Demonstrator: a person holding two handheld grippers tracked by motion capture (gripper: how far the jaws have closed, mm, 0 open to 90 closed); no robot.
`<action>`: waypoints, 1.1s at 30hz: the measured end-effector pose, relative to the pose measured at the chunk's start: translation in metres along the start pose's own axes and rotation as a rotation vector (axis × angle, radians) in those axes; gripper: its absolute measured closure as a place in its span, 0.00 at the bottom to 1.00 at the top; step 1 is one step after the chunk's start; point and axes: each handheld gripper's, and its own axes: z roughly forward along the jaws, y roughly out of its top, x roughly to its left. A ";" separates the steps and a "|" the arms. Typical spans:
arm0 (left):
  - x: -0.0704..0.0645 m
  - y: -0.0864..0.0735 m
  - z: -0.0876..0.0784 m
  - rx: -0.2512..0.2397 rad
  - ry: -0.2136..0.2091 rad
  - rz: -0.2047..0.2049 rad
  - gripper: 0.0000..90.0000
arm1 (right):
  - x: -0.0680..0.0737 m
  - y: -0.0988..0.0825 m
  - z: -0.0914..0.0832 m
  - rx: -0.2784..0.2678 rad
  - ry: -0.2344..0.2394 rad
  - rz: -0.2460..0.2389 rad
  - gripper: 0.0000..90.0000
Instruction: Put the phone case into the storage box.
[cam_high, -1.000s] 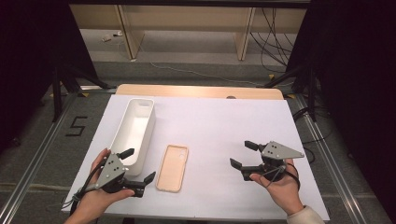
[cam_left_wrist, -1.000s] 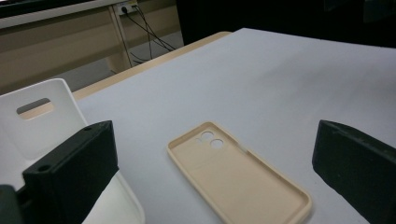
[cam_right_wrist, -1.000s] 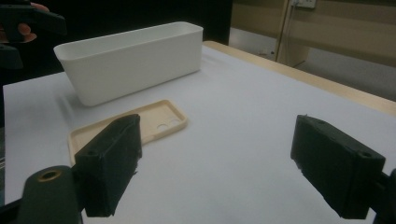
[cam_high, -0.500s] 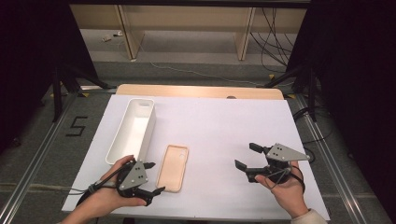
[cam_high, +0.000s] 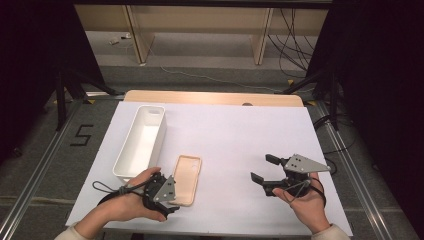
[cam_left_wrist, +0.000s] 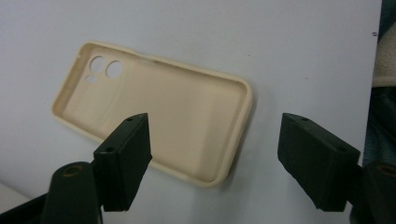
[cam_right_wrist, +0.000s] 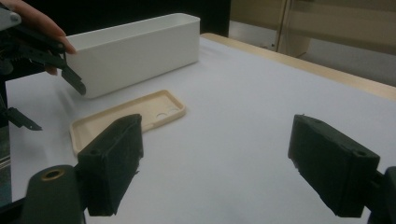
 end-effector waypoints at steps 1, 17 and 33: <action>0.000 0.003 0.003 0.011 -0.030 -0.008 0.29 | -0.001 0.000 -0.001 -0.003 -0.001 -0.014 0.21; 0.007 0.016 0.022 0.143 -0.091 0.086 0.35 | 0.000 -0.003 0.000 0.005 0.015 0.015 0.22; 0.011 0.032 0.041 0.292 -0.114 0.195 0.35 | -0.001 -0.003 -0.002 0.030 0.010 0.000 0.23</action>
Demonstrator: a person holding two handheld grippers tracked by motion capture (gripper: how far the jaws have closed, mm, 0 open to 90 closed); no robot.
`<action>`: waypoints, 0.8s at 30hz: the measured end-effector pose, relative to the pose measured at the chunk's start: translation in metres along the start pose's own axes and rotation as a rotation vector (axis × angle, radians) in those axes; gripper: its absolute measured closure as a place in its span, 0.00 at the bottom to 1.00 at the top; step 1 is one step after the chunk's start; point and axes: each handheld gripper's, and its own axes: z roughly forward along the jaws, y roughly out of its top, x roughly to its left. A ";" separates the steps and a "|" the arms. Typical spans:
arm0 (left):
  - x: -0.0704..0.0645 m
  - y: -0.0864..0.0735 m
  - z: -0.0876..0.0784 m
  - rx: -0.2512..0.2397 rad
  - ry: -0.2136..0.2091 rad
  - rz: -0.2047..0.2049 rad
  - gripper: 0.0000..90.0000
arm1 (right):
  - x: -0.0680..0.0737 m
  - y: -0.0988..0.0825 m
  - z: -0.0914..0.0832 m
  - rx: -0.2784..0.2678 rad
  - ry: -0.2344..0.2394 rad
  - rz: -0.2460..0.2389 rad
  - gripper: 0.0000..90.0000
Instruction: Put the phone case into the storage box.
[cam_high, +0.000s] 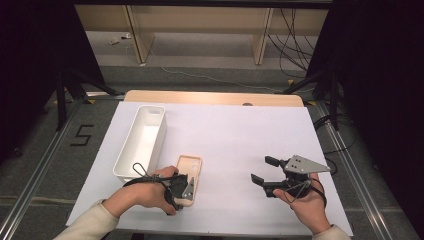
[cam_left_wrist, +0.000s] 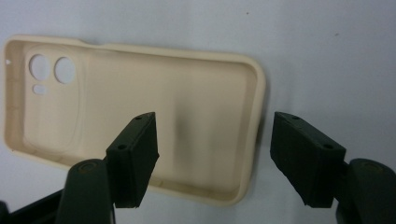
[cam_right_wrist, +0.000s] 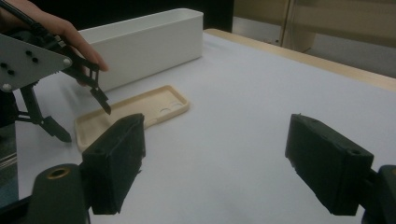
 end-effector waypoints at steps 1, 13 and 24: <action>0.000 0.001 0.000 0.001 -0.001 0.005 0.35 | 0.000 0.000 0.000 -0.006 -0.004 -0.008 0.24; 0.001 0.003 0.004 0.034 -0.001 0.034 0.39 | 0.000 0.000 0.000 0.000 0.005 0.001 0.24; 0.001 0.004 0.005 0.046 -0.025 0.066 0.49 | 0.000 -0.001 0.004 -0.030 0.011 -0.004 0.24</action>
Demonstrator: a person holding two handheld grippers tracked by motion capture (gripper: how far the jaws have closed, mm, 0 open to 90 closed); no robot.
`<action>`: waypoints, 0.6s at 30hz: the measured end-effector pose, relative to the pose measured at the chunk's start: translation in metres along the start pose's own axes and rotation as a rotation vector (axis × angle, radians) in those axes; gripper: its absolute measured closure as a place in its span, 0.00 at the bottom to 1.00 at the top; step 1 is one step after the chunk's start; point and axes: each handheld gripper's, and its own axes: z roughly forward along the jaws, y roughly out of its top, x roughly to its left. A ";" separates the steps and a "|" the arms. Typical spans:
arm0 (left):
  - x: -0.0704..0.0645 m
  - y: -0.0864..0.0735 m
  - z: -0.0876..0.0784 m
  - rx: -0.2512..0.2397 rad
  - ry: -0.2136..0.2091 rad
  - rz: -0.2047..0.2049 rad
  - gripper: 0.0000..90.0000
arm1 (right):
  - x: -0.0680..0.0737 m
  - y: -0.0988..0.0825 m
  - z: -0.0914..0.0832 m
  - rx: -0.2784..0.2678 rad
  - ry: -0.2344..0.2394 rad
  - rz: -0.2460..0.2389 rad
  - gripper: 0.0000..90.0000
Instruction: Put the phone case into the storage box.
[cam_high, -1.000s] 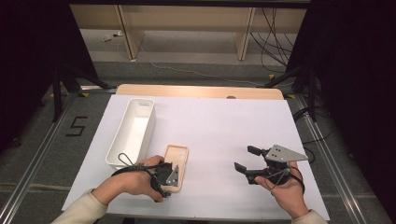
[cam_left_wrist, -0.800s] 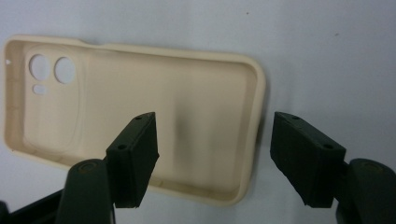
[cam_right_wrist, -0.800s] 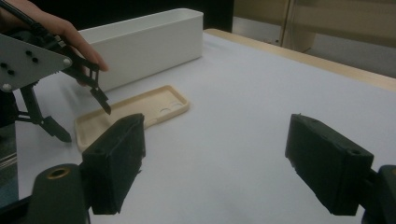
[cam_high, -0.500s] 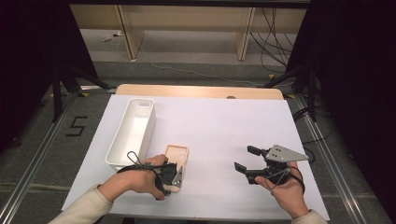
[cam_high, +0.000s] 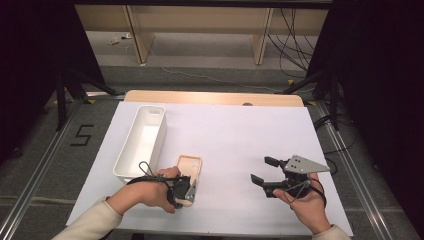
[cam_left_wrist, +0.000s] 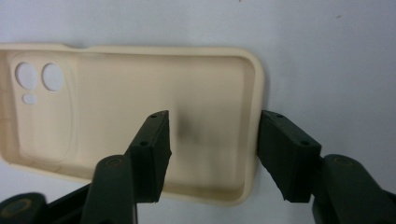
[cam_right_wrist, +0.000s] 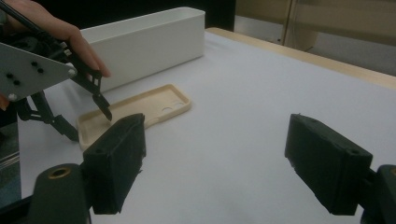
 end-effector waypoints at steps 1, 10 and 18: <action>0.000 0.000 0.000 0.001 -0.001 0.009 0.53 | 0.000 0.000 0.000 0.001 0.000 0.004 0.24; -0.003 0.000 -0.001 -0.004 -0.028 0.036 0.66 | 0.000 0.000 0.000 0.005 0.004 -0.004 0.24; -0.006 -0.002 -0.002 -0.013 -0.045 0.038 0.78 | 0.000 0.000 0.000 0.018 0.005 0.002 0.24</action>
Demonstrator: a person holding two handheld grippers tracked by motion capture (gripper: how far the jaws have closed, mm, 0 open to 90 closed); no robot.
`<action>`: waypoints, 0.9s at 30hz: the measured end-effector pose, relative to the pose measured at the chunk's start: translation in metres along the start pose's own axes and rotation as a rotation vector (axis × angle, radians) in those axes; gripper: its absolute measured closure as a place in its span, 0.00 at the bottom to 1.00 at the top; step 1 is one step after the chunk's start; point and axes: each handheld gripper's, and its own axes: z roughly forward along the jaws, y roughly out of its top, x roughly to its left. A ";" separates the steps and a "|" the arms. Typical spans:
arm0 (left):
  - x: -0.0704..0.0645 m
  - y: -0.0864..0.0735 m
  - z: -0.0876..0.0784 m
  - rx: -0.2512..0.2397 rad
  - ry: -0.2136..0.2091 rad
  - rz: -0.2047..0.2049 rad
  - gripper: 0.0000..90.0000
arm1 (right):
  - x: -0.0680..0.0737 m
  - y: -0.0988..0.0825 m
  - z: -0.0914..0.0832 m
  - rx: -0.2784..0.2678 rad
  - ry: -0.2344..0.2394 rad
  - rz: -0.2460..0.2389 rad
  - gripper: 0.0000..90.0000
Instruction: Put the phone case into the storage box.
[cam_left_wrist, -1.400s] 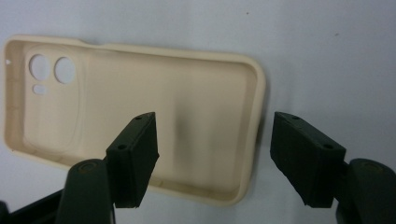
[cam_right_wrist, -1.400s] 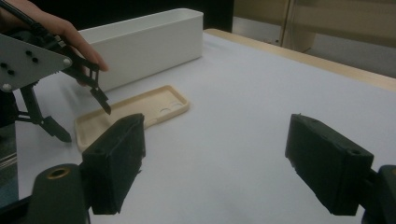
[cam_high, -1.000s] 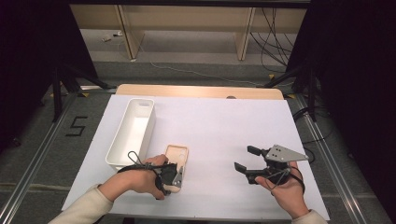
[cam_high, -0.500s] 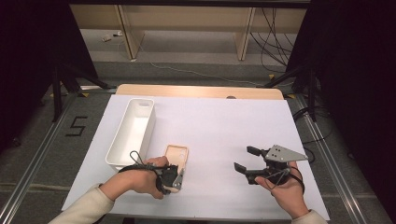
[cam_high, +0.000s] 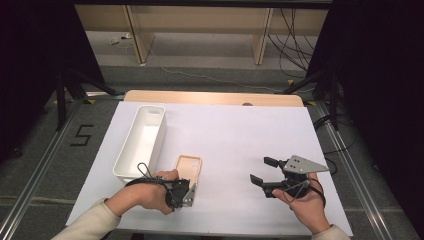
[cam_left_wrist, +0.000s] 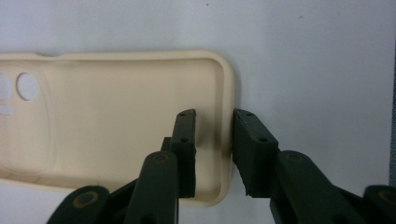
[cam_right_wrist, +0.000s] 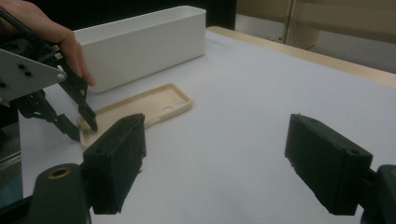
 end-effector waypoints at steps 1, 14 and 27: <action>0.000 0.000 0.000 0.000 0.000 0.000 0.79 | 0.000 0.000 0.000 0.000 0.000 0.000 0.24; -0.008 -0.001 0.000 -0.005 0.027 0.044 0.88 | 0.000 0.000 0.001 -0.014 -0.003 0.002 0.24; -0.015 -0.001 -0.001 -0.004 0.057 0.066 0.93 | 0.001 0.000 0.000 0.018 0.009 0.027 0.24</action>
